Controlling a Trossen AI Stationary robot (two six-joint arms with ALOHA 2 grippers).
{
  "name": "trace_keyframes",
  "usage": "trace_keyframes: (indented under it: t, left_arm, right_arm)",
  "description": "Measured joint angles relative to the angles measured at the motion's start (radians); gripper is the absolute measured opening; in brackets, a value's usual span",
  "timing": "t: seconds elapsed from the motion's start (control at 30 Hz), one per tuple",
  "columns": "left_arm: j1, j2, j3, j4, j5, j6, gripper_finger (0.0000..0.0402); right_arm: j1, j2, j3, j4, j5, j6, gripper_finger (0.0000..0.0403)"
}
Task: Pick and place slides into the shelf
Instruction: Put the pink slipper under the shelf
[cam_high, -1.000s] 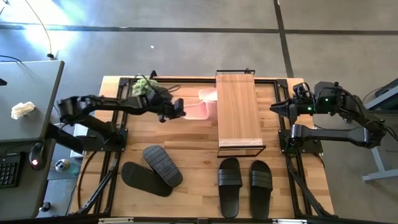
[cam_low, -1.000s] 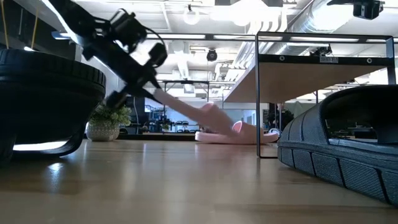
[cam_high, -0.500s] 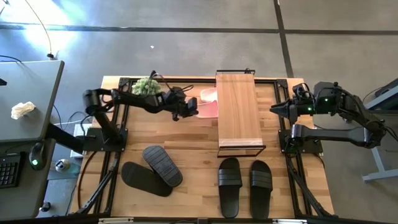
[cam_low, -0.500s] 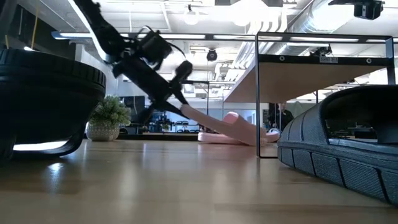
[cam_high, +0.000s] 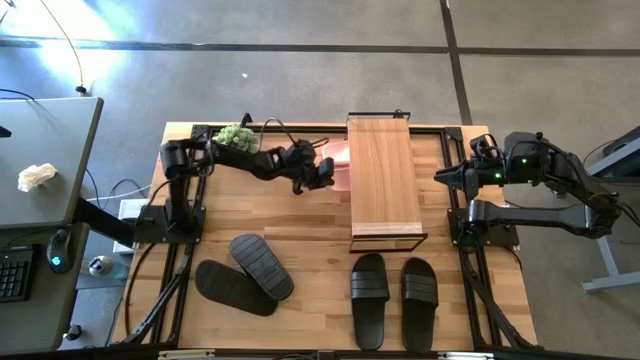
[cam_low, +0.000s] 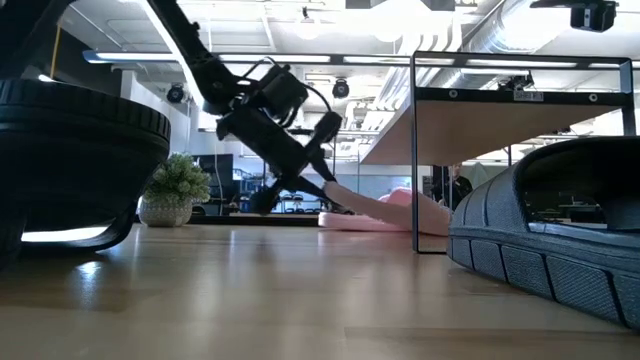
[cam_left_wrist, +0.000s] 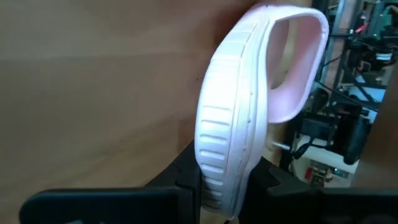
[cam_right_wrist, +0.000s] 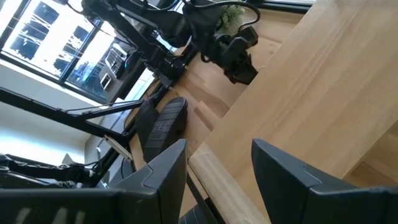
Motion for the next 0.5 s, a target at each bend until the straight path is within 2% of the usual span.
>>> trace_keyframes:
  t: [0.2, 0.5]
  left_arm:
    - [0.003, 0.045, 0.031, -0.006, -0.024, -0.029, 0.0050]
    - [0.003, 0.050, 0.038, -0.010, -0.168, -0.018, 0.0091]
  right_arm:
    - [0.000, 0.000, 0.000, -0.015, 0.001, -0.008, 0.0169]
    - [0.000, 0.000, 0.000, -0.030, 0.007, -0.008, 0.0169]
